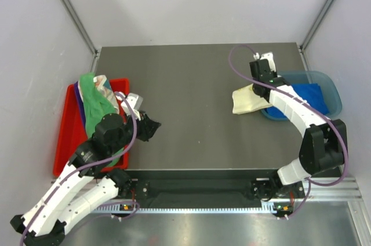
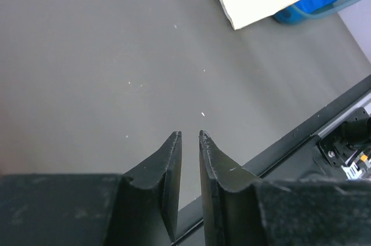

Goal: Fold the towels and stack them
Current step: Neatly place the folded towel into the bin

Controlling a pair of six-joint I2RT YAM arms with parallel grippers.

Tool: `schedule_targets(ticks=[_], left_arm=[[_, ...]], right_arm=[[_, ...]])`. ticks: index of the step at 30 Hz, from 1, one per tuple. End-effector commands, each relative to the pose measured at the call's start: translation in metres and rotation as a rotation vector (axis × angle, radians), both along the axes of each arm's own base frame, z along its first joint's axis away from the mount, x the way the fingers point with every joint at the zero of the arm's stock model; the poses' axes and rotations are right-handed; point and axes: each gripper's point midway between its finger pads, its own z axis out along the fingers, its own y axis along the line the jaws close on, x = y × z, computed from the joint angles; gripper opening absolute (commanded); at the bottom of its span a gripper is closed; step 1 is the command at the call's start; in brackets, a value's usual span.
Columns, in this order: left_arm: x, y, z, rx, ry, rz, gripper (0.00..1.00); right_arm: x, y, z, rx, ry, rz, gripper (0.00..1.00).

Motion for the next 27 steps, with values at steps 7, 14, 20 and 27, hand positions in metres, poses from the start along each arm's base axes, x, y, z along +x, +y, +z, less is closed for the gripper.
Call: schedule_targets(ticks=[7, 14, 20, 27], left_arm=[[-0.005, 0.016, 0.007, -0.016, -0.076, 0.04, 0.27], [-0.006, 0.019, 0.009, -0.027, -0.089, 0.052, 0.27], [-0.007, 0.021, 0.012, -0.033, -0.102, 0.061, 0.28], [-0.007, 0.021, 0.011, -0.03, -0.099, 0.063, 0.28]], right_arm=[[0.013, -0.066, 0.038, -0.084, -0.149, -0.108, 0.0], [0.01, -0.106, 0.052, -0.147, -0.261, -0.226, 0.0], [0.02, -0.121, 0.049, -0.19, -0.287, -0.23, 0.0], [0.026, -0.142, 0.041, -0.213, -0.251, -0.234, 0.0]])
